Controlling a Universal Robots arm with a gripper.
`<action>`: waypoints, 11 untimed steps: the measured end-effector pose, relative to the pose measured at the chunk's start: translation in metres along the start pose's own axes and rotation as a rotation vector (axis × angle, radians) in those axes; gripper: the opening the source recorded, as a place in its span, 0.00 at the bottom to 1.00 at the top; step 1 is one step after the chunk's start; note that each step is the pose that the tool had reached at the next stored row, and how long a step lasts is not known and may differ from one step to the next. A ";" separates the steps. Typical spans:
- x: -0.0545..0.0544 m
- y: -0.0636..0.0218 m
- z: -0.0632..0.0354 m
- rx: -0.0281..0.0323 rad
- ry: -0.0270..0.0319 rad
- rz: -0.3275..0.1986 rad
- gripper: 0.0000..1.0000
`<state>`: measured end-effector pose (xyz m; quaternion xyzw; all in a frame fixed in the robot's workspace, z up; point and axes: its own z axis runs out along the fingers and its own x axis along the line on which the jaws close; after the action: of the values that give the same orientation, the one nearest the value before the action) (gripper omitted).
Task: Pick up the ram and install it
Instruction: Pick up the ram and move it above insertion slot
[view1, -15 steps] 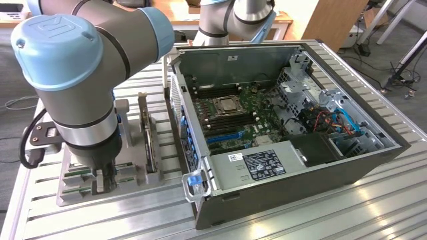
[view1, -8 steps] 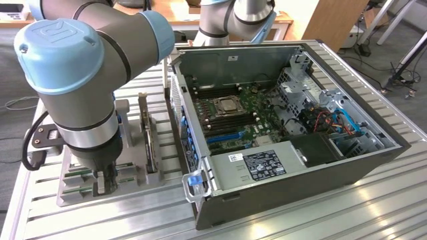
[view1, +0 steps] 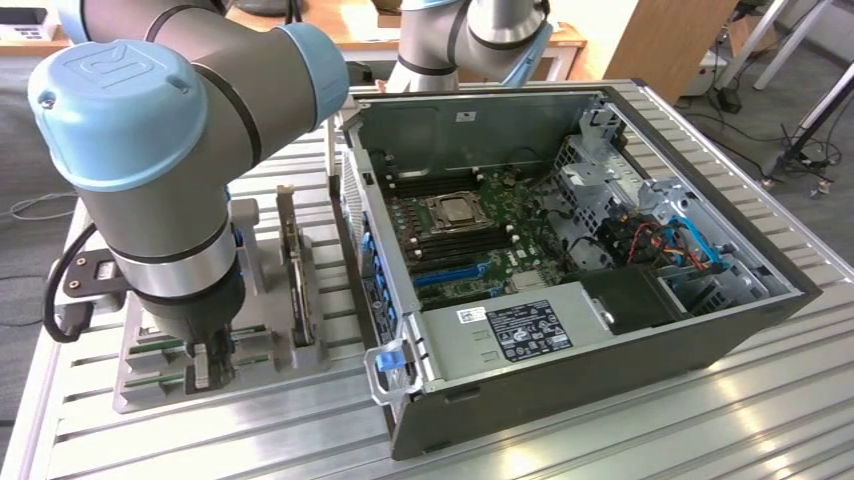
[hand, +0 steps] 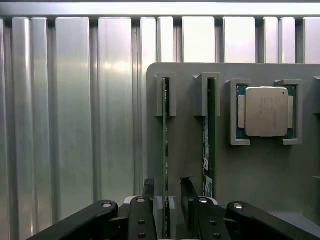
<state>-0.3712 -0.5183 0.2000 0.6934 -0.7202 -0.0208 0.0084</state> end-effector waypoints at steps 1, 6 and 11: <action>0.000 0.0001 -0.0001 -0.0001 0.0001 0.000 0.36; 0.000 0.0012 0.0000 -0.0002 0.0002 0.000 0.36; 0.000 0.0014 0.0000 -0.0002 0.0003 0.000 0.36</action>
<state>-0.3726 -0.5183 0.2000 0.6934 -0.7202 -0.0208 0.0085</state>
